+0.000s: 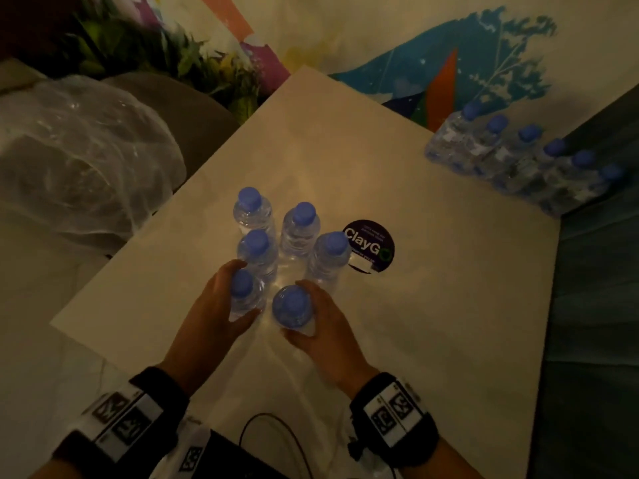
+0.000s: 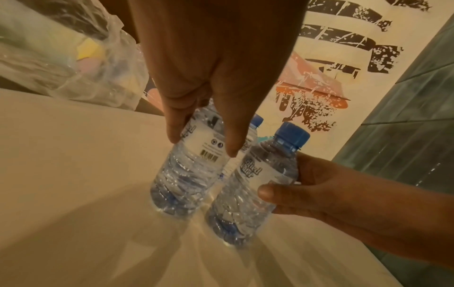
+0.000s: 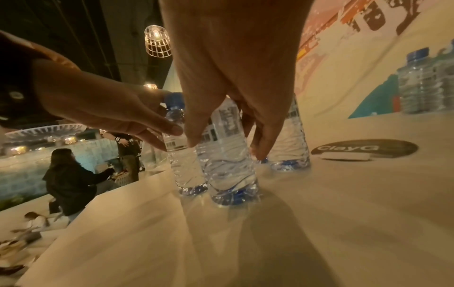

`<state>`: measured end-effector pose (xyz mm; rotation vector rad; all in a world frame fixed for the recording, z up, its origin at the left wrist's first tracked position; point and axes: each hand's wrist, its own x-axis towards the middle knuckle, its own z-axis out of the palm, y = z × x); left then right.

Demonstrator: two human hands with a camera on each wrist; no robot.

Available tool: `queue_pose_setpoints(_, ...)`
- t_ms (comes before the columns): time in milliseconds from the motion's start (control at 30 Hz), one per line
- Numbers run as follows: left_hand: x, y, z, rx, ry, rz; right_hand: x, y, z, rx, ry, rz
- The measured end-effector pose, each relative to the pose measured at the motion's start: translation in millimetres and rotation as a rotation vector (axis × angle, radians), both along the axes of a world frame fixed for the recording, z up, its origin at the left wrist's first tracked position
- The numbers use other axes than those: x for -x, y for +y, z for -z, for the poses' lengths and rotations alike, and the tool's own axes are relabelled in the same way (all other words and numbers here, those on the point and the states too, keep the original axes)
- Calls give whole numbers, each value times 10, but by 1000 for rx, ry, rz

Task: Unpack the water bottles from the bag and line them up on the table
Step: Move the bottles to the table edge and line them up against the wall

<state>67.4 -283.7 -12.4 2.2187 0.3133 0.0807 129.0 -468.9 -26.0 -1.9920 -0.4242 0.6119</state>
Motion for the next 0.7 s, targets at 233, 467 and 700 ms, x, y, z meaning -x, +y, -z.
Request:
queue_pose_setpoints(233,84,-174,-37,20,-35,107,117,-250,29,8,69,43)
queue_pose_setpoints(467,-176,-816,98,97,-23,374,115,-1127,105,17,45,397)
queue_pose_setpoints(700,-1225,-1876,-97,119,-102,577,-601,-2180,86,70,-117,751)
